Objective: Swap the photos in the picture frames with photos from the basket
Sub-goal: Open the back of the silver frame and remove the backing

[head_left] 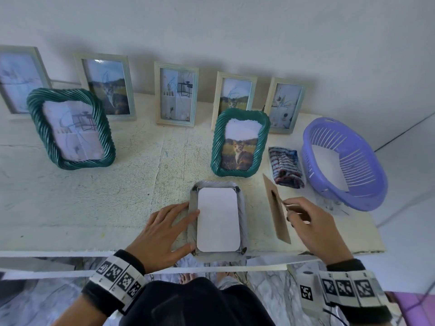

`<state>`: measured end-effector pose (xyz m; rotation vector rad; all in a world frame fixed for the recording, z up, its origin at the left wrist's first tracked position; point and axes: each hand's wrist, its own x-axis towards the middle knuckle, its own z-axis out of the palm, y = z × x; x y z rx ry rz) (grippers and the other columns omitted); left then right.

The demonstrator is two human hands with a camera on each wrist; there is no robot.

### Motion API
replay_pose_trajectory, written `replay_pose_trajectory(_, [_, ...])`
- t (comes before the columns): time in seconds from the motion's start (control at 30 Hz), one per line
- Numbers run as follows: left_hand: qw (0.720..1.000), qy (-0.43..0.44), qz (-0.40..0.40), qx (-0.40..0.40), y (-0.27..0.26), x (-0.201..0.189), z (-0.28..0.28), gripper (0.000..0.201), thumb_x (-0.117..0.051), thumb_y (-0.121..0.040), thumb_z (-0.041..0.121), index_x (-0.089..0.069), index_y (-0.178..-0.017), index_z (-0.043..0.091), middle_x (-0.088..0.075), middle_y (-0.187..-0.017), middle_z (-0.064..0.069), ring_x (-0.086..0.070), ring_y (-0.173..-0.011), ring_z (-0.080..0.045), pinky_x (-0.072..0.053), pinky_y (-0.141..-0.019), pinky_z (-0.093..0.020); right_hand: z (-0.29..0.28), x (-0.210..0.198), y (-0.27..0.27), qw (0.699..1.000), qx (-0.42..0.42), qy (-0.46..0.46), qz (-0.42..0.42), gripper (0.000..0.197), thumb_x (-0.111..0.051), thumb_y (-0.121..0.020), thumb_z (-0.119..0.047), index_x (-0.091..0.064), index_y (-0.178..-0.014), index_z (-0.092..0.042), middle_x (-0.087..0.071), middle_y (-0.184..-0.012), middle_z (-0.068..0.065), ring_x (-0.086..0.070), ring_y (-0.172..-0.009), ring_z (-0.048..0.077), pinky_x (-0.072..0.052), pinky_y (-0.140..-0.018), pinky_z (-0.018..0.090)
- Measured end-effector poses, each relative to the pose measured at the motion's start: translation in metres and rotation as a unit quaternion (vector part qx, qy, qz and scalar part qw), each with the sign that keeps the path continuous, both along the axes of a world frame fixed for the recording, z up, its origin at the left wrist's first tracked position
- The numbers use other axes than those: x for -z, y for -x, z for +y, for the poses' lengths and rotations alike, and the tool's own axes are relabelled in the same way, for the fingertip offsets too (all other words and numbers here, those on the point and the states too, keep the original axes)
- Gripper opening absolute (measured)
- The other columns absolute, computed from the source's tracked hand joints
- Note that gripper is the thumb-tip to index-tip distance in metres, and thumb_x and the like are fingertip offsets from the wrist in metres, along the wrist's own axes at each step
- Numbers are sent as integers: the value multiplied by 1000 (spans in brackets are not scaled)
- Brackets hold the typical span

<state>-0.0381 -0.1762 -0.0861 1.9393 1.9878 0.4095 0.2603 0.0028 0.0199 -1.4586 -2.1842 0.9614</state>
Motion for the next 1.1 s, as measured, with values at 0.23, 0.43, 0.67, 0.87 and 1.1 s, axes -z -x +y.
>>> replay_pose_trajectory(0.23, [1000,3,-5,-7,0,2,0,73,-36,-89,73,-9,-151,46,-16,-159,9,-9,-144,-11,-10,-113,-35,-22,41,32,974,-66,-97,-196,31,-61,-89,-29,-63,-117,-18,-57,-104,8,-58,-91,28,-50,-79,35])
replay_pose_trajectory(0.43, [1000,3,-8,-14,-2,2,0,74,-33,-88,75,-14,-152,42,-15,-159,11,-8,-144,-10,-9,-113,-35,-34,58,40,940,-63,-154,-298,23,-64,-83,-27,-66,-104,-17,-58,-108,10,-53,-88,32,-48,-63,36])
replay_pose_trajectory(0.67, [1000,10,-5,-15,-2,1,0,75,-35,-88,74,-17,-153,40,-15,-159,10,-9,-144,-11,-8,-113,-34,-46,49,58,940,-191,-218,-180,24,-58,-84,-35,-66,-100,-18,-55,-107,2,-52,-94,22,-48,-71,30])
replay_pose_trajectory(0.87, [1000,6,-5,-17,-2,0,1,74,-43,-89,69,-19,-152,40,-16,-159,10,-11,-144,-12,-10,-112,-33,-61,59,74,906,-321,-217,-170,33,-58,-79,-45,-65,-100,-21,-57,-102,-5,-51,-91,22,-50,-74,34])
replay_pose_trajectory(1.1, [1000,6,-1,-18,-3,0,0,74,-44,-89,69,-21,-152,39,-18,-159,8,-14,-144,-14,-11,-112,-33,-63,66,71,905,-321,-226,-161,27,-57,-83,-43,-65,-97,-22,-60,-101,-5,-51,-90,21,-50,-74,35])
